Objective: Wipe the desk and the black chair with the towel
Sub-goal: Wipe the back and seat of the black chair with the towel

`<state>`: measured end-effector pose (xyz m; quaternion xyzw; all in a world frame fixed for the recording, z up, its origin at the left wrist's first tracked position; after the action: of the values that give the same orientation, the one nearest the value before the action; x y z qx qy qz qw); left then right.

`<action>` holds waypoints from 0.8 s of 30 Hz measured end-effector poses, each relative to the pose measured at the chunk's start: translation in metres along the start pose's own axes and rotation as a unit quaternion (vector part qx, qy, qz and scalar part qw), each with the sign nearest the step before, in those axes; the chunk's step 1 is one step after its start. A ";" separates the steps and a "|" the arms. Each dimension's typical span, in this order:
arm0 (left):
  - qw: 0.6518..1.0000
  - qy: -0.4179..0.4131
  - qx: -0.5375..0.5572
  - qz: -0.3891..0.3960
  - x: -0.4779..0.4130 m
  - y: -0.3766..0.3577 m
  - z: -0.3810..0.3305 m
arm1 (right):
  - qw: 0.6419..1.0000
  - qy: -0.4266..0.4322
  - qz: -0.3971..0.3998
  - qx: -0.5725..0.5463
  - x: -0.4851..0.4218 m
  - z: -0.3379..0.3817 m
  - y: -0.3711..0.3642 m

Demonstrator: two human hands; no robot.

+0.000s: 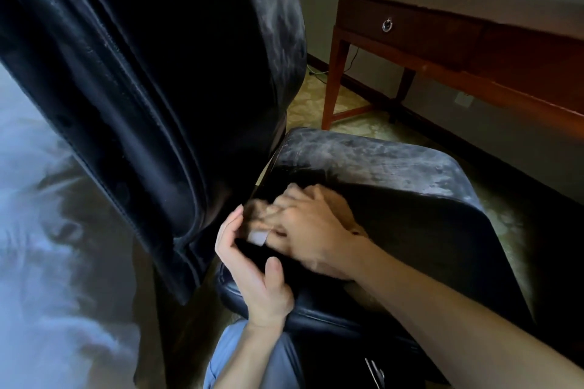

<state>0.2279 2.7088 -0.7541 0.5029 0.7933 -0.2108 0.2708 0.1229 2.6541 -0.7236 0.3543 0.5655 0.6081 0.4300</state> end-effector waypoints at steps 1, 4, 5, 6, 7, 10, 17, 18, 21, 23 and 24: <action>1.000 0.001 0.007 -0.005 -0.001 0.001 0.001 | 0.999 0.027 0.007 -0.038 0.007 0.008 0.004; 1.000 -0.003 0.015 -0.023 -0.003 0.004 -0.003 | 0.993 0.008 -0.048 -0.105 0.014 0.001 0.023; 1.000 -0.007 0.010 -0.024 -0.003 0.004 -0.004 | 0.994 0.010 -0.085 -0.068 0.012 -0.001 0.027; 1.000 -0.008 0.006 -0.023 -0.003 0.004 -0.005 | 0.994 0.011 -0.107 -0.018 0.009 -0.004 0.025; 1.000 -0.009 0.002 -0.018 -0.002 0.003 -0.006 | 0.995 -0.001 -0.100 0.026 0.006 -0.008 0.018; 1.000 0.003 -0.010 0.004 -0.002 0.001 -0.003 | 0.995 -0.061 -0.013 0.078 -0.002 -0.023 -0.016; 0.998 -0.025 -0.047 0.036 -0.004 -0.008 -0.009 | 0.982 -0.096 -0.123 0.103 -0.029 -0.015 0.004; 0.998 -0.014 -0.051 0.039 -0.003 -0.008 -0.006 | 0.980 -0.102 -0.135 0.101 -0.035 -0.014 0.011; 0.997 0.004 -0.066 0.047 -0.001 -0.008 0.000 | 0.982 -0.150 -0.075 0.088 -0.049 -0.027 0.004; 0.996 0.000 -0.072 0.055 0.000 -0.009 0.003 | 0.982 -0.180 -0.018 0.058 -0.052 -0.041 -0.013; 0.996 -0.001 -0.072 0.060 0.000 -0.010 0.003 | 0.981 -0.188 -0.008 0.053 -0.053 -0.045 -0.018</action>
<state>0.2201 2.7025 -0.7560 0.5284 0.7747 -0.1376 0.3190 0.1038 2.5878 -0.7435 0.4800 0.5089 0.4961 0.5143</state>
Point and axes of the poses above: each hand's wrist, its own x-axis away from the middle knuckle, its own y-axis out of the back of the hand, z = x × y, the point moved 7 cm from there along -x, towards the middle knuckle, and after that the axes turned 3 degrees about -x, right-handed, at the moved point
